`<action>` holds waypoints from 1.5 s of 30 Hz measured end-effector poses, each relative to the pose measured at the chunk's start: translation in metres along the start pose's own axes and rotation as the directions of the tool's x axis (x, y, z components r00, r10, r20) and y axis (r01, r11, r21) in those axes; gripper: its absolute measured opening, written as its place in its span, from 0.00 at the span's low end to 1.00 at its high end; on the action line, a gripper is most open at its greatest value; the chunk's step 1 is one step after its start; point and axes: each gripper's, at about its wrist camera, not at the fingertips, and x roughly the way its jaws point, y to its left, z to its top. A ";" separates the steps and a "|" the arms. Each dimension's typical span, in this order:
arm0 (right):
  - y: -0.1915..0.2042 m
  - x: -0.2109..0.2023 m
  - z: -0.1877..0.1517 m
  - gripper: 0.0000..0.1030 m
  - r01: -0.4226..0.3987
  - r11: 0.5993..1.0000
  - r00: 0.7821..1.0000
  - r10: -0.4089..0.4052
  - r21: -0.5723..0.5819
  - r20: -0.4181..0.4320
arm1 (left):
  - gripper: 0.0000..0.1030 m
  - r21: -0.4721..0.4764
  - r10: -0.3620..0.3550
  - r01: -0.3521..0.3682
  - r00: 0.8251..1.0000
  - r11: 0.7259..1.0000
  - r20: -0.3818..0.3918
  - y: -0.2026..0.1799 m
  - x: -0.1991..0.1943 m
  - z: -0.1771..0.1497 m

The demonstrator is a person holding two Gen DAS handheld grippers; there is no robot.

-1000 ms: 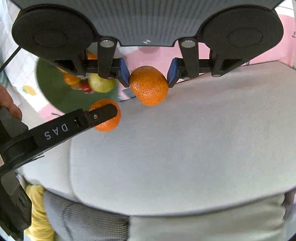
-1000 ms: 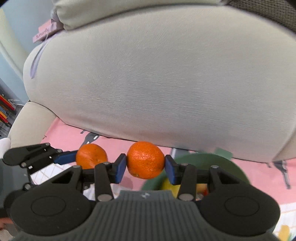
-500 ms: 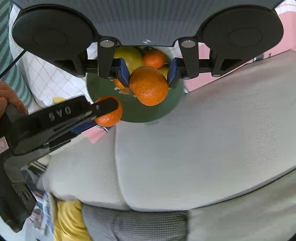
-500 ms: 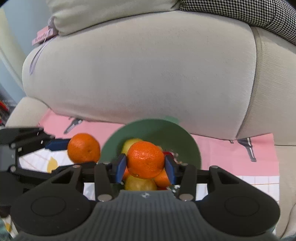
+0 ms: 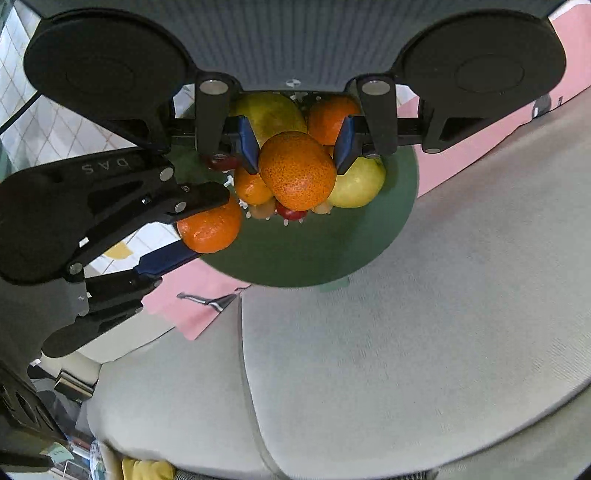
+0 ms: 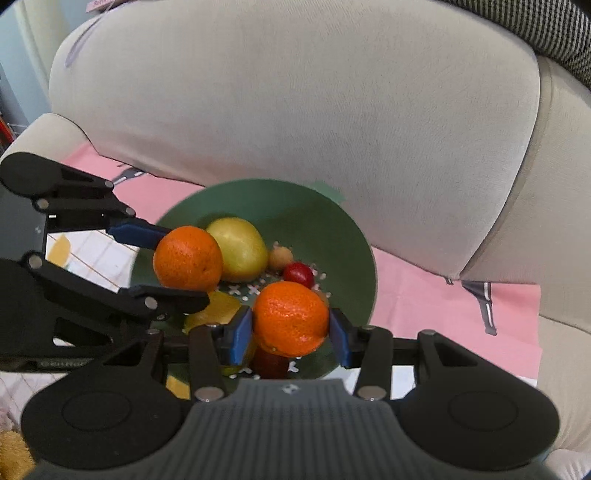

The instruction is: Organize fruits

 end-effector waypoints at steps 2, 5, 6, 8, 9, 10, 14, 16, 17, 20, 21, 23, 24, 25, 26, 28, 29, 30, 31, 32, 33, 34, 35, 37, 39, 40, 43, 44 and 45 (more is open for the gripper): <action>-0.004 0.006 -0.003 0.41 -0.009 1.000 1.000 0.009 0.012 -0.004 | 0.48 0.006 -0.001 0.001 1.000 1.000 -0.004 0.002 0.008 0.000; -0.006 0.013 -0.004 0.42 -0.011 1.000 1.000 0.011 -0.002 -0.028 | 0.48 0.012 -0.006 0.006 1.000 1.000 0.007 0.005 0.013 0.000; -0.004 0.014 -0.003 0.42 -0.012 1.000 0.999 0.012 -0.021 -0.034 | 0.48 0.010 -0.009 0.009 1.000 1.000 0.013 0.006 0.014 0.000; 0.002 0.014 -0.002 0.42 -0.004 0.998 0.999 0.001 -0.061 -0.049 | 0.48 0.002 -0.019 0.019 1.000 1.000 0.016 0.008 0.018 0.002; 0.005 0.014 -0.002 0.42 0.004 0.996 0.999 -0.008 -0.084 -0.050 | 0.48 0.001 -0.025 0.024 1.000 1.000 0.015 0.009 0.021 0.003; 0.008 0.015 -0.003 0.42 0.012 0.993 0.999 -0.018 -0.116 -0.050 | 0.48 0.003 -0.029 0.028 1.000 1.000 0.014 0.009 0.023 0.003; 0.016 0.021 -0.005 0.42 0.033 0.985 0.997 -0.045 -0.168 -0.066 | 0.48 -0.018 -0.034 0.034 0.999 0.999 0.008 0.009 0.031 0.003; 0.013 0.024 -0.007 0.42 0.023 0.988 0.997 -0.035 -0.154 -0.072 | 0.48 -0.053 -0.038 0.039 0.999 0.998 0.013 0.010 0.035 0.002; 0.012 0.025 -0.007 0.42 0.014 0.990 0.997 -0.025 -0.140 -0.074 | 0.48 -0.068 -0.039 0.040 0.999 0.997 0.014 0.010 0.036 0.001; 0.014 0.024 -0.009 0.42 0.002 0.991 0.997 -0.012 -0.134 -0.071 | 0.48 -0.098 -0.059 0.060 0.998 0.993 0.012 0.007 0.041 0.001; 0.016 0.024 -0.010 0.42 0.011 0.989 0.998 -0.021 -0.146 -0.067 | 0.48 -0.102 -0.067 0.066 0.998 0.993 0.000 0.006 0.044 0.001; 0.020 0.024 -0.013 0.42 0.029 0.987 0.998 -0.038 -0.159 -0.054 | 0.48 -0.112 -0.059 0.058 0.998 0.992 -0.007 0.004 0.047 0.002; 0.022 0.024 -0.014 0.42 0.036 0.986 0.998 -0.045 -0.164 -0.048 | 0.48 -0.121 -0.057 0.055 0.998 0.991 -0.011 0.004 0.048 0.002; 0.023 0.024 -0.015 0.42 0.046 0.985 0.998 -0.053 -0.166 -0.042 | 0.49 -0.134 -0.056 0.054 0.998 0.989 -0.012 0.004 0.048 0.002; 0.024 0.024 -0.016 0.42 0.055 0.986 0.997 -0.061 -0.159 -0.037 | 0.49 -0.144 -0.052 0.050 0.999 0.988 -0.010 0.004 0.048 0.002; 0.026 0.022 -0.017 0.42 0.066 0.988 0.997 -0.070 -0.142 -0.028 | 0.51 -0.153 -0.044 0.042 0.999 0.987 -0.005 0.004 0.047 0.001; 0.027 0.022 -0.018 0.42 0.072 0.988 0.997 -0.076 -0.139 -0.023 | 0.53 -0.156 -0.045 0.044 0.999 0.987 -0.003 0.004 0.046 0.001; 0.028 0.021 -0.019 0.42 0.078 0.987 0.997 -0.081 -0.140 -0.016 | 0.55 -0.155 -0.047 0.046 0.999 0.987 0.001 0.004 0.044 0.000; 0.031 0.016 -0.022 0.43 0.080 0.986 0.997 -0.082 -0.143 -0.009 | 0.56 -0.154 -0.043 0.044 0.999 0.987 0.009 0.004 0.042 0.000; 0.032 0.013 -0.023 0.45 0.087 0.986 0.996 -0.088 -0.143 0.000 | 0.59 -0.156 -0.034 0.037 0.999 0.987 0.019 0.004 0.039 -0.001; 0.035 0.012 -0.024 0.48 0.100 0.985 0.995 -0.099 -0.143 0.014 | 0.60 -0.161 -0.025 0.029 0.999 0.987 0.026 0.005 0.036 -0.002; 0.037 0.009 -0.025 0.50 0.114 0.983 0.993 -0.111 -0.143 0.033 | 0.61 -0.166 -0.021 0.026 0.999 0.986 0.033 0.005 0.033 -0.003; 0.038 0.006 -0.027 0.55 0.126 0.982 0.991 -0.120 -0.139 0.051 | 0.61 -0.172 -0.020 0.027 0.999 0.985 0.042 0.006 0.029 -0.004; 0.037 0.001 -0.029 0.61 0.146 0.982 0.987 -0.136 -0.120 0.091 | 0.63 -0.184 -0.017 0.028 0.998 0.983 0.064 0.008 0.019 -0.005; 0.038 -0.006 -0.030 0.63 0.160 0.983 0.981 -0.148 -0.094 0.127 | 0.64 -0.185 -0.013 0.029 0.996 0.982 0.089 0.007 0.010 -0.006; 0.038 -0.011 -0.031 0.63 0.166 0.983 0.977 -0.154 -0.075 0.151 | 0.65 -0.186 -0.006 0.025 0.994 0.982 0.105 0.007 0.003 -0.006; 0.041 -0.027 -0.035 0.64 0.187 0.982 0.958 -0.180 -0.013 0.222 | 0.67 -0.186 0.025 0.004 0.988 0.982 0.150 0.007 -0.017 -0.008; 0.043 -0.033 -0.037 0.66 0.198 0.980 0.948 -0.194 0.009 0.253 | 0.67 -0.189 0.039 -0.007 0.985 0.982 0.167 0.007 -0.026 -0.010; 0.045 -0.040 -0.040 0.69 0.209 0.978 0.936 -0.208 0.029 0.284 | 0.68 -0.192 0.049 -0.013 0.982 0.981 0.183 0.007 -0.034 -0.011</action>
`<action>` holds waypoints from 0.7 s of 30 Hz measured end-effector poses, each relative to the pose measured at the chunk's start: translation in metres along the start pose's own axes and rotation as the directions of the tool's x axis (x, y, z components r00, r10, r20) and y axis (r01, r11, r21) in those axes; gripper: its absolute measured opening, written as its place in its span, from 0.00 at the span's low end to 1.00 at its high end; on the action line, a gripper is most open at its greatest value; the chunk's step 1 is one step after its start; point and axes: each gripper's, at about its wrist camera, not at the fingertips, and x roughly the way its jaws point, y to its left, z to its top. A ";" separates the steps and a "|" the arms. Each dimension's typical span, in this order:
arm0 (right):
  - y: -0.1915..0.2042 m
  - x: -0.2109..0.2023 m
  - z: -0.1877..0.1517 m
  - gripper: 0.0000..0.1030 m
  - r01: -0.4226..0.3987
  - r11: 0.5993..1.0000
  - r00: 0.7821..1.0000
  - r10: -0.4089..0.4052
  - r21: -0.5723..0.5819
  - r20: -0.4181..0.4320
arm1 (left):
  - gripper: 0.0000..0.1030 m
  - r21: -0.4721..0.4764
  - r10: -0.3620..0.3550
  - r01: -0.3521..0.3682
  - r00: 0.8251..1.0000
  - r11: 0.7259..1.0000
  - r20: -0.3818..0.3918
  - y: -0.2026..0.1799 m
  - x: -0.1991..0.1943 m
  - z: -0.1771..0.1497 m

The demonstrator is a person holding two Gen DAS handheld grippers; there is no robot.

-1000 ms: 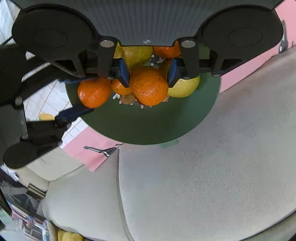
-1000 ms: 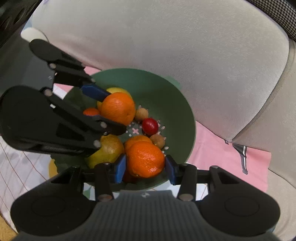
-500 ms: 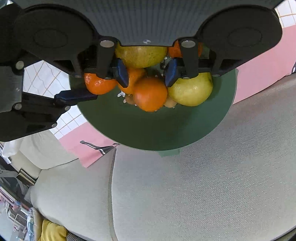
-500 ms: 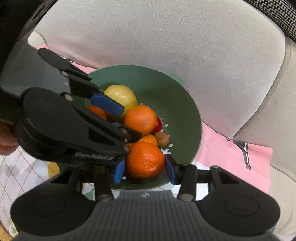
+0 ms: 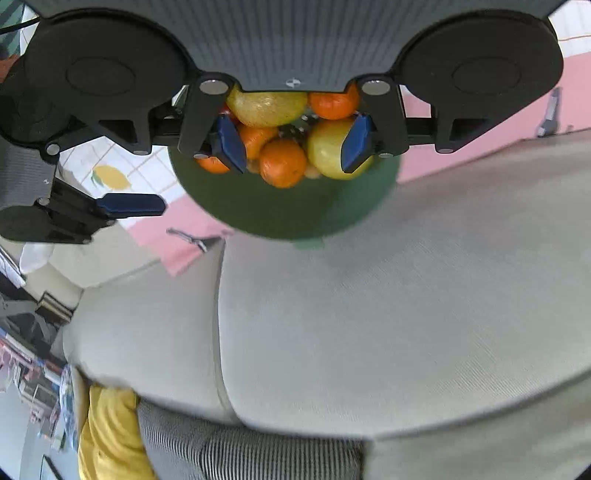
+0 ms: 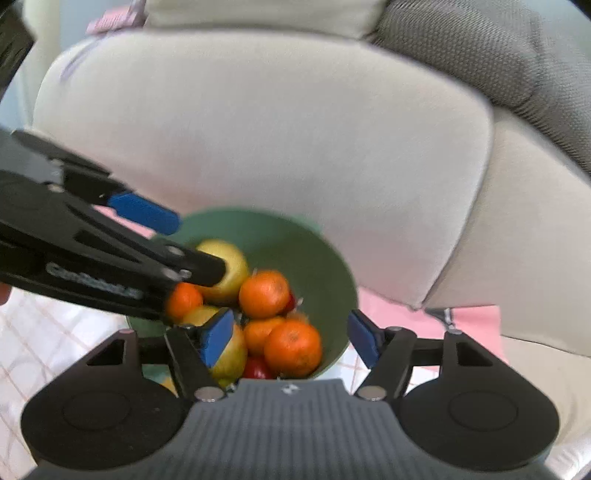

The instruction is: Organize fruits

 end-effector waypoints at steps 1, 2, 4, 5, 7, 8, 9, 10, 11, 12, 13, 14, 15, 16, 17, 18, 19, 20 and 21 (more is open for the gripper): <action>0.002 -0.005 -0.001 0.70 0.013 1.000 1.000 -0.013 0.012 0.028 | 0.68 -0.005 0.006 -0.006 1.000 1.000 0.024 0.000 -0.010 0.000; 0.003 -0.011 -0.002 0.70 0.024 0.999 0.998 -0.025 0.023 0.059 | 0.69 -0.011 0.010 -0.010 0.999 1.000 0.042 0.001 -0.018 0.000; 0.007 -0.027 -0.003 0.71 0.048 0.998 0.991 -0.053 0.042 0.120 | 0.70 -0.028 0.025 -0.023 0.996 0.999 0.081 0.001 -0.035 -0.001; 0.009 -0.035 -0.004 0.72 0.060 0.997 0.987 -0.067 0.051 0.148 | 0.71 -0.033 0.032 -0.029 0.994 0.999 0.101 0.000 -0.045 -0.002; 0.014 -0.051 -0.008 0.72 0.081 0.994 0.974 -0.095 0.077 0.204 | 0.74 -0.035 0.049 -0.044 0.989 0.998 0.141 -0.001 -0.062 -0.005; 0.017 -0.058 -0.011 0.73 0.085 0.992 0.968 -0.104 0.092 0.228 | 0.75 -0.030 0.061 -0.057 0.986 0.998 0.156 -0.002 -0.071 -0.007; 0.020 -0.063 -0.014 0.74 0.086 0.990 0.963 -0.111 0.110 0.247 | 0.76 -0.024 0.078 -0.075 0.982 0.997 0.171 -0.004 -0.080 -0.009; 0.023 -0.071 -0.017 0.76 0.083 0.988 0.957 -0.115 0.128 0.266 | 0.77 -0.021 0.103 -0.101 0.977 0.995 0.189 -0.005 -0.090 -0.012; 0.027 -0.079 -0.020 0.78 0.080 0.986 0.951 -0.119 0.145 0.285 | 0.80 -0.017 0.124 -0.123 0.972 0.992 0.202 -0.007 -0.098 -0.016; 0.031 -0.088 -0.022 0.80 0.080 0.985 0.946 -0.124 0.155 0.300 | 0.82 -0.014 0.140 -0.141 0.966 0.990 0.216 -0.008 -0.106 -0.020; 0.038 -0.099 -0.024 0.81 0.084 0.984 0.940 -0.130 0.156 0.315 | 0.82 -0.016 0.162 -0.163 0.959 0.986 0.233 -0.011 -0.115 -0.026; 0.043 -0.107 -0.026 0.82 0.088 0.984 0.935 -0.135 0.153 0.329 | 0.84 -0.022 0.182 -0.182 0.953 0.983 0.242 -0.013 -0.123 -0.031; 0.048 -0.114 -0.026 0.86 0.092 0.984 0.930 -0.139 0.151 0.340 | 0.85 -0.028 0.201 -0.200 0.947 0.979 0.250 -0.014 -0.129 -0.036; 0.053 -0.121 -0.028 0.87 0.094 0.984 0.926 -0.142 0.150 0.350 | 0.85 -0.035 0.220 -0.219 0.939 0.975 0.263 -0.017 -0.137 -0.042; 0.058 -0.127 -0.029 0.90 0.094 0.984 0.923 -0.144 0.154 0.357 | 0.85 -0.041 0.234 -0.232 0.934 0.972 0.272 -0.018 -0.143 -0.047; 0.062 -0.133 -0.029 0.90 0.088 0.983 0.922 -0.142 0.160 0.360 | 0.85 -0.043 0.244 -0.242 0.930 0.969 0.276 -0.019 -0.148 -0.051; 0.066 -0.140 -0.031 0.90 0.081 0.983 0.923 -0.137 0.166 0.361 | 0.85 -0.039 0.254 -0.253 0.926 0.967 0.279 -0.021 -0.154 -0.055; 0.070 -0.143 -0.032 0.92 0.072 0.982 0.924 -0.131 0.173 0.359 | 0.85 -0.039 0.265 -0.264 0.922 0.964 0.282 -0.022 -0.158 -0.058; 0.074 -0.146 -0.032 0.96 0.062 0.982 0.926 -0.124 0.181 0.355 | 0.86 -0.045 0.278 -0.278 0.916 0.960 0.288 -0.023 -0.162 -0.061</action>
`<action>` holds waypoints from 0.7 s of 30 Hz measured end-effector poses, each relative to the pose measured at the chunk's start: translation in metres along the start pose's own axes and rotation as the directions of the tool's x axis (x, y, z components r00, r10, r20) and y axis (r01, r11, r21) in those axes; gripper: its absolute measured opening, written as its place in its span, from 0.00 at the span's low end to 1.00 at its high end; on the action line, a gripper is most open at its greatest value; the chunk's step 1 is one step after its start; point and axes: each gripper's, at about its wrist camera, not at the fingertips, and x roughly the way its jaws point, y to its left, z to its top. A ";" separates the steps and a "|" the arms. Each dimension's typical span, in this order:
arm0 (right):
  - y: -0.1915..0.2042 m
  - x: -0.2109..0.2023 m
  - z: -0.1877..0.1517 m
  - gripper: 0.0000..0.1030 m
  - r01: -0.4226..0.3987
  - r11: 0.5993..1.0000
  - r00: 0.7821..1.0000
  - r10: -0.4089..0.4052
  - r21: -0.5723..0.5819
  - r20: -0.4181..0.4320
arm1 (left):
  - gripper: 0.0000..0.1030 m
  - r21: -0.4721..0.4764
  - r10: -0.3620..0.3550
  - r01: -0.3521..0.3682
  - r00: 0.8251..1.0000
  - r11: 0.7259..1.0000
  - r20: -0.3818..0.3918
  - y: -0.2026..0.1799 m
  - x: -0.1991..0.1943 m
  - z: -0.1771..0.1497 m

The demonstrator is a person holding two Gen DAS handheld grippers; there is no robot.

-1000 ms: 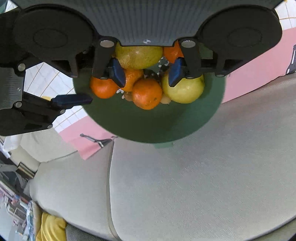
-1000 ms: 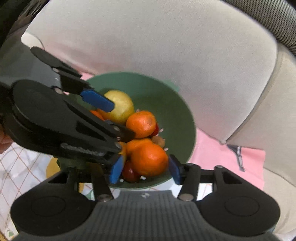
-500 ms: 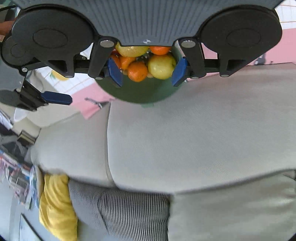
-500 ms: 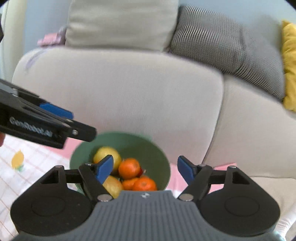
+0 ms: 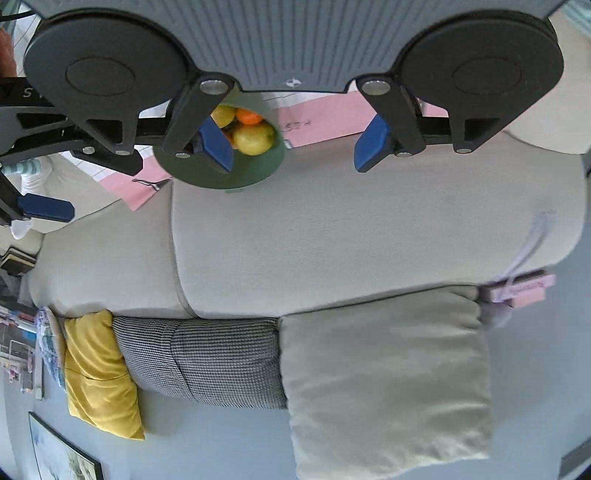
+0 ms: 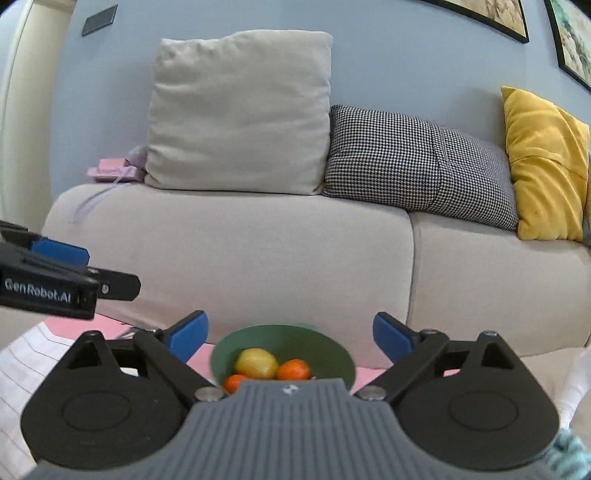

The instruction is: Organize fruits

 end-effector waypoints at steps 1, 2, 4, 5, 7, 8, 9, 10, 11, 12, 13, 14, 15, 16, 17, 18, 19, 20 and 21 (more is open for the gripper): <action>0.001 -0.003 -0.001 0.96 -0.009 1.000 1.000 0.009 0.011 -0.003 | 0.86 -0.008 0.019 -0.019 1.000 1.000 0.010 0.000 -0.005 -0.002; 0.003 -0.006 -0.002 0.96 -0.018 1.000 1.000 0.018 0.021 -0.005 | 0.87 -0.021 0.035 -0.035 0.999 0.999 0.016 0.001 -0.008 -0.003; 0.009 -0.007 -0.003 0.96 -0.015 1.000 1.000 0.015 0.025 -0.005 | 0.89 -0.050 0.073 -0.072 0.997 0.996 0.031 0.003 -0.013 -0.008; 0.013 -0.006 -0.003 0.96 0.006 1.000 1.000 -0.006 0.014 -0.009 | 0.91 -0.057 0.093 -0.091 0.995 0.994 0.043 0.005 -0.015 -0.012; 0.021 -0.007 -0.005 0.96 0.063 0.998 0.998 -0.063 -0.015 -0.005 | 0.91 -0.046 0.124 -0.121 0.990 0.992 0.066 0.007 -0.020 -0.021; 0.024 -0.005 -0.006 0.96 0.082 0.996 0.997 -0.082 -0.027 -0.004 | 0.91 -0.027 0.132 -0.131 0.989 0.991 0.064 0.007 -0.017 -0.024; 0.025 -0.003 -0.008 0.96 0.084 0.996 0.996 -0.085 -0.035 -0.010 | 0.91 -0.009 0.134 -0.134 0.989 0.991 0.055 0.006 -0.015 -0.026; 0.026 0.001 -0.010 0.96 0.074 0.997 0.997 -0.075 -0.038 -0.023 | 0.91 0.010 0.134 -0.134 0.990 0.991 0.039 0.006 -0.010 -0.028; 0.026 0.003 -0.012 0.96 0.061 0.998 0.997 -0.062 -0.034 -0.034 | 0.91 0.022 0.136 -0.136 0.990 0.990 0.028 0.006 -0.007 -0.030; 0.025 0.007 -0.014 0.96 0.049 0.998 0.998 -0.050 -0.028 -0.048 | 0.91 0.029 0.138 -0.139 0.990 0.990 0.015 0.006 -0.004 -0.032; 0.024 0.011 -0.016 0.96 0.044 0.999 0.997 -0.045 -0.023 -0.063 | 0.91 0.032 0.142 -0.142 0.990 0.989 -0.001 0.007 0.000 -0.034; 0.023 0.016 -0.019 0.96 0.041 0.999 0.996 -0.043 -0.020 -0.079 | 0.91 0.032 0.145 -0.144 0.989 0.989 -0.011 0.007 0.003 -0.036; 0.022 0.022 -0.020 0.96 0.035 0.999 0.995 -0.036 -0.018 -0.095 | 0.91 0.032 0.145 -0.145 0.989 0.989 -0.014 0.008 0.006 -0.038; 0.021 0.026 -0.023 0.96 0.026 1.000 0.993 -0.027 -0.013 -0.115 | 0.91 0.034 0.147 -0.147 0.989 0.989 -0.014 0.008 0.010 -0.039; 0.020 0.032 -0.024 0.96 0.017 1.000 0.991 -0.018 -0.007 -0.134 | 0.91 0.038 0.153 -0.152 0.988 0.988 -0.015 0.008 0.012 -0.042; 0.019 0.036 -0.026 0.96 0.011 1.000 0.988 -0.011 -0.002 -0.152 | 0.91 0.043 0.160 -0.159 0.987 0.986 -0.020 0.008 0.014 -0.045; 0.020 0.040 -0.027 0.96 0.009 1.000 0.986 -0.008 0.002 -0.167 | 0.91 0.049 0.168 -0.166 0.985 0.985 -0.031 0.008 0.018 -0.046; 0.020 0.043 -0.028 0.96 0.008 1.000 0.984 -0.007 0.003 -0.178 | 0.91 0.051 0.175 -0.172 0.984 0.984 -0.040 0.008 0.020 -0.048; 0.020 0.046 -0.029 0.96 0.008 1.000 0.982 -0.007 0.003 -0.188 | 0.91 0.049 0.182 -0.180 0.982 0.982 -0.049 0.008 0.024 -0.049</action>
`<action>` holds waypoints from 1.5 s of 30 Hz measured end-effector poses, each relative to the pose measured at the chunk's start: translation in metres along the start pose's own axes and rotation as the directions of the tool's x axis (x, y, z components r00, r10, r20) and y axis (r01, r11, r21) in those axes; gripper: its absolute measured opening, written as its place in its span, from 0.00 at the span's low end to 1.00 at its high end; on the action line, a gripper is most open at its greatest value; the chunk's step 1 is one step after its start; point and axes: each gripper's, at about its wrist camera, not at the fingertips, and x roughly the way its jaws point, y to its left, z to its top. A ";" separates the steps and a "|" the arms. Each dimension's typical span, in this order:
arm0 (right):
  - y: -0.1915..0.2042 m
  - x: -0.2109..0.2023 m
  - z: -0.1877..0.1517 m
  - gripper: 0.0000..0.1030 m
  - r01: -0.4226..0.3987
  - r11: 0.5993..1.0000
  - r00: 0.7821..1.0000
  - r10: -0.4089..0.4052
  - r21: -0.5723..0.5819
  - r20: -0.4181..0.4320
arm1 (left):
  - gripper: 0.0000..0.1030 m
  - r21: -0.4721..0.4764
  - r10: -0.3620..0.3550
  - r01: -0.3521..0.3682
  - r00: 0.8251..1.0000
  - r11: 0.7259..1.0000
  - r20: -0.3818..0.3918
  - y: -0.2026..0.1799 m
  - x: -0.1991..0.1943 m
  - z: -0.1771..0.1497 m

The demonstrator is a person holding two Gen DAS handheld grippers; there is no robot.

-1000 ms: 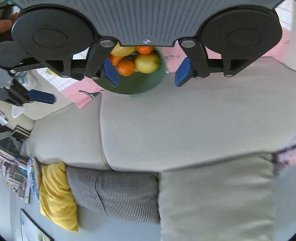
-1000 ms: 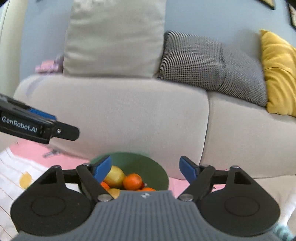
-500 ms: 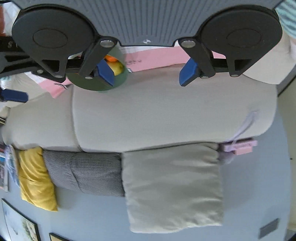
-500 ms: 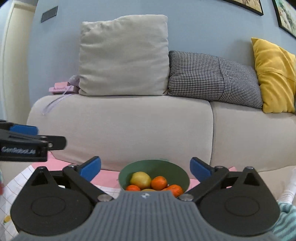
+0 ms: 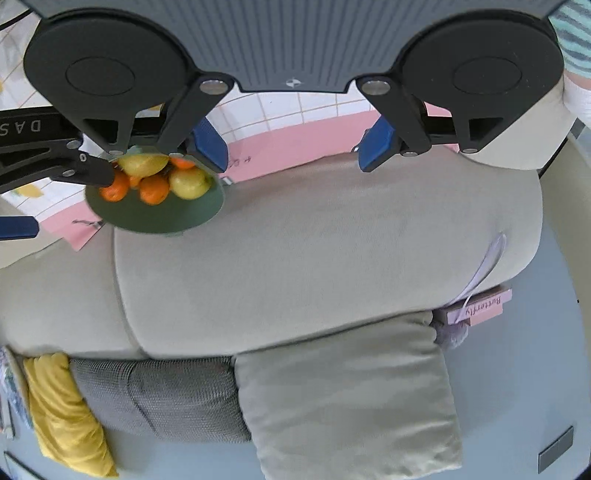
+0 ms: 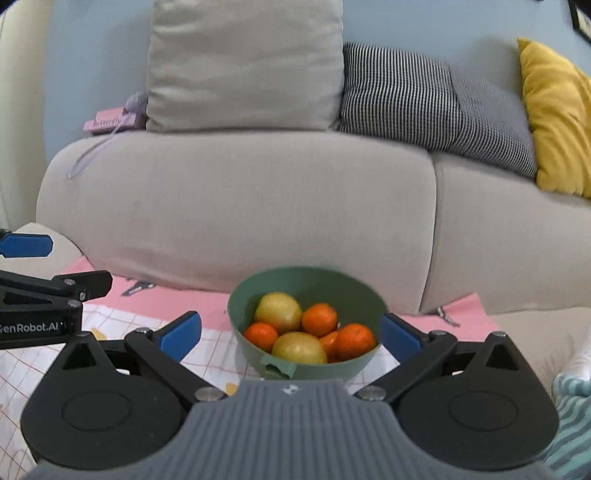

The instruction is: Organize fruits

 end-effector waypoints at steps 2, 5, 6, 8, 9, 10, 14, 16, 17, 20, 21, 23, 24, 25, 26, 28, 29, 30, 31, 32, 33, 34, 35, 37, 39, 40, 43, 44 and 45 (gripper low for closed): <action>0.001 0.007 0.000 0.96 0.002 1.000 1.000 -0.002 -0.005 -0.022 | 0.91 -0.010 0.004 -0.005 1.000 1.000 -0.023 0.000 0.006 -0.001; 0.001 0.015 -0.001 0.96 0.007 1.000 0.998 -0.007 0.003 -0.056 | 0.91 -0.030 -0.007 0.005 0.998 1.000 -0.062 0.002 0.015 -0.001; 0.000 0.017 -0.001 0.96 0.010 1.000 0.998 -0.009 0.009 -0.064 | 0.91 -0.032 -0.006 0.004 0.998 0.999 -0.070 0.002 0.016 -0.002; -0.002 0.020 -0.002 0.96 0.021 1.000 0.997 -0.019 0.023 -0.074 | 0.91 -0.034 0.004 -0.007 0.996 0.999 -0.093 0.002 0.019 -0.003; -0.002 0.020 -0.001 0.96 0.024 0.999 0.997 -0.021 0.029 -0.078 | 0.91 -0.036 0.007 -0.011 0.994 0.999 -0.105 0.002 0.020 -0.004; -0.003 0.021 -0.001 0.96 0.023 0.999 0.997 -0.020 0.038 -0.080 | 0.91 -0.040 0.008 -0.013 0.993 0.999 -0.116 0.003 0.022 -0.004; -0.004 0.021 -0.002 0.96 0.012 0.999 0.996 -0.008 0.050 -0.090 | 0.91 -0.055 0.014 -0.021 0.991 0.998 -0.137 0.007 0.022 -0.006; -0.002 0.020 -0.002 0.96 0.015 0.999 0.996 -0.012 0.041 -0.088 | 0.91 -0.057 0.015 -0.023 0.991 0.998 -0.137 0.008 0.020 -0.006; -0.002 0.020 -0.003 0.96 0.016 0.999 0.996 -0.013 0.038 -0.087 | 0.91 -0.060 0.016 -0.024 0.991 0.998 -0.137 0.009 0.019 -0.006; -0.001 0.019 -0.003 0.96 0.019 0.999 0.996 -0.016 0.034 -0.087 | 0.91 -0.070 0.012 -0.022 0.990 0.997 -0.140 0.012 0.018 -0.005; -0.001 0.019 -0.004 0.96 0.019 0.999 0.996 -0.016 0.033 -0.089 | 0.91 -0.072 0.011 -0.022 0.990 0.997 -0.142 0.013 0.019 -0.005; 0.000 0.019 -0.004 0.96 0.015 0.999 0.996 -0.012 0.030 -0.092 | 0.91 -0.074 0.009 -0.020 0.989 0.997 -0.146 0.015 0.019 -0.005; 0.001 0.020 -0.004 0.96 0.012 1.000 0.996 -0.010 0.027 -0.092 | 0.91 -0.075 0.009 -0.020 0.989 0.997 -0.147 0.016 0.019 -0.006; 0.001 0.020 -0.004 0.96 0.009 1.000 0.996 -0.007 0.024 -0.093 | 0.91 -0.076 0.011 -0.022 0.989 0.997 -0.149 0.016 0.019 -0.006; 0.002 0.020 -0.004 0.96 0.006 1.000 0.996 -0.004 0.023 -0.093 | 0.91 -0.076 0.011 -0.022 0.989 0.997 -0.151 0.016 0.019 -0.006; 0.003 0.021 -0.005 0.96 0.001 1.000 0.995 0.001 0.021 -0.096 | 0.91 -0.074 0.010 -0.022 0.988 0.997 -0.155 0.016 0.019 -0.006; 0.003 0.021 -0.005 0.96 -0.002 1.000 0.995 0.004 0.020 -0.099 | 0.91 -0.072 0.011 -0.023 0.987 0.997 -0.159 0.016 0.020 -0.006; 0.003 0.022 -0.005 0.96 -0.004 1.000 0.995 0.006 0.021 -0.101 | 0.91 -0.070 0.012 -0.024 0.987 0.997 -0.163 0.016 0.020 -0.007; 0.003 0.022 -0.005 0.96 -0.007 1.000 0.995 0.009 0.022 -0.103 | 0.91 -0.068 0.012 -0.024 0.986 0.997 -0.168 0.016 0.021 -0.007; 0.003 0.022 -0.005 0.96 -0.008 1.000 0.995 0.010 0.023 -0.103 | 0.91 -0.066 0.013 -0.024 0.985 0.998 -0.173 0.015 0.022 -0.007; 0.003 0.022 -0.005 0.96 -0.010 1.000 0.995 0.012 0.023 -0.103 | 0.91 -0.065 0.013 -0.025 0.984 0.998 -0.176 0.015 0.022 -0.008; 0.003 0.022 -0.005 0.96 -0.010 1.000 0.995 0.013 0.023 -0.104 | 0.91 -0.064 0.012 -0.023 0.984 0.998 -0.179 0.015 0.023 -0.008; 0.003 0.022 -0.005 0.96 -0.012 1.000 0.994 0.014 0.023 -0.104 | 0.91 -0.064 0.011 -0.023 0.983 0.998 -0.183 0.016 0.023 -0.009; 0.004 0.022 -0.005 0.96 -0.014 1.000 0.994 0.017 0.025 -0.104 | 0.91 -0.065 0.009 -0.021 0.983 0.998 -0.184 0.016 0.023 -0.009; 0.003 0.022 -0.005 0.96 -0.017 1.000 0.994 0.020 0.025 -0.106 | 0.91 -0.064 0.009 -0.021 0.983 0.998 -0.184 0.017 0.023 -0.009; 0.003 0.022 -0.006 0.96 -0.018 1.000 0.994 0.020 0.025 -0.106 | 0.91 -0.065 0.009 -0.022 0.983 0.998 -0.186 0.017 0.023 -0.009; 0.003 0.022 -0.006 0.96 -0.020 0.999 0.994 0.023 0.026 -0.107 | 0.91 -0.071 0.007 -0.021 0.982 0.997 -0.190 0.018 0.024 -0.009; 0.003 0.023 -0.006 0.96 -0.021 0.999 0.994 0.023 0.026 -0.107 | 0.91 -0.073 0.007 -0.021 0.982 0.997 -0.190 0.018 0.024 -0.009; 0.003 0.023 -0.006 0.96 -0.021 0.999 0.994 0.023 0.027 -0.108 | 0.91 -0.074 0.007 -0.021 0.982 0.997 -0.190 0.018 0.023 -0.009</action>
